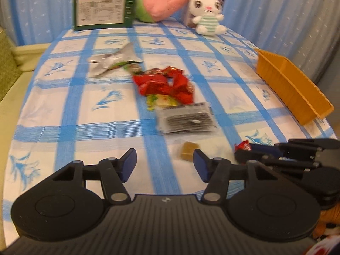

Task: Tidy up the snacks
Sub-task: 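Grasp the brown square candy with the left gripper while the right gripper lifts the red candy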

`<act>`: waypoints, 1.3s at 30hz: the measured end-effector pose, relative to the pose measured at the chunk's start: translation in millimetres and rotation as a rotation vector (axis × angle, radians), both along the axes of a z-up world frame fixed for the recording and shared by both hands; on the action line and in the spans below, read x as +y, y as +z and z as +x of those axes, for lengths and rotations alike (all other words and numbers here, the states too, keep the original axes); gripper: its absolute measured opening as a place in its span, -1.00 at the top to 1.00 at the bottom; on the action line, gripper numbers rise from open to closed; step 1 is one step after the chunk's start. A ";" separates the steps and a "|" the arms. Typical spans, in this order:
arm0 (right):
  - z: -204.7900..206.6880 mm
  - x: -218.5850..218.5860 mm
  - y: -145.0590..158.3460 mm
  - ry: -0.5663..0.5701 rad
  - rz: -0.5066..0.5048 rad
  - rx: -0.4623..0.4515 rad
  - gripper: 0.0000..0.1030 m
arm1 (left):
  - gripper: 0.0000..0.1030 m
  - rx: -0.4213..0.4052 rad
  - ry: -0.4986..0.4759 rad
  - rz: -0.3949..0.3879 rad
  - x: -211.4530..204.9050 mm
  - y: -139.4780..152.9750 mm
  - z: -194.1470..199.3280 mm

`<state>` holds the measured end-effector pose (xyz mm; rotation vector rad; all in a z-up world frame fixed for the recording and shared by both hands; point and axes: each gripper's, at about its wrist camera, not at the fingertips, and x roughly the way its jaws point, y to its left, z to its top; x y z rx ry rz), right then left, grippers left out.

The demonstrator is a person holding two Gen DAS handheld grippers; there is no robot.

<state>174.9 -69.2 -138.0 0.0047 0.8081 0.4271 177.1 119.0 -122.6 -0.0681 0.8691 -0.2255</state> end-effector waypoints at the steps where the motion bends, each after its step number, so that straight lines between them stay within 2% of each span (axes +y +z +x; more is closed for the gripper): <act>1: -0.7 -5.3 0.6 -0.014 -0.001 0.001 0.68 | -0.07 0.000 -0.010 0.003 -4.7 -0.7 0.9; 6: -1.6 -28.3 3.9 -0.075 0.009 0.004 0.67 | -0.04 0.054 -0.020 -0.024 -17.5 -9.6 6.8; 10: -0.5 -36.4 8.0 -0.098 0.015 -0.003 0.67 | -0.04 0.058 0.001 -0.052 -19.7 -9.8 10.4; 13: 0.1 -39.4 9.7 -0.107 0.021 -0.008 0.67 | 0.04 0.059 0.007 -0.081 -24.2 -9.9 13.7; 19: 0.9 -48.0 6.9 -0.127 0.032 0.001 0.67 | 0.19 0.031 0.011 -0.030 -44.4 -11.5 16.3; 25: 1.5 -52.1 7.0 -0.130 0.045 -0.002 0.67 | 0.21 -0.005 0.015 0.074 -59.2 -14.4 18.0; 28: 2.2 -53.3 6.8 -0.134 0.049 0.000 0.68 | 0.30 -0.016 -0.011 0.155 -68.0 -15.4 15.3; 31: 3.1 -57.4 7.8 -0.143 0.056 0.000 0.68 | 0.39 -0.015 -0.018 0.165 -70.7 -14.8 12.7; 39: 0.0 -66.8 19.9 -0.161 0.072 -0.034 0.68 | 0.42 -0.015 -0.029 0.154 -77.7 -7.1 4.7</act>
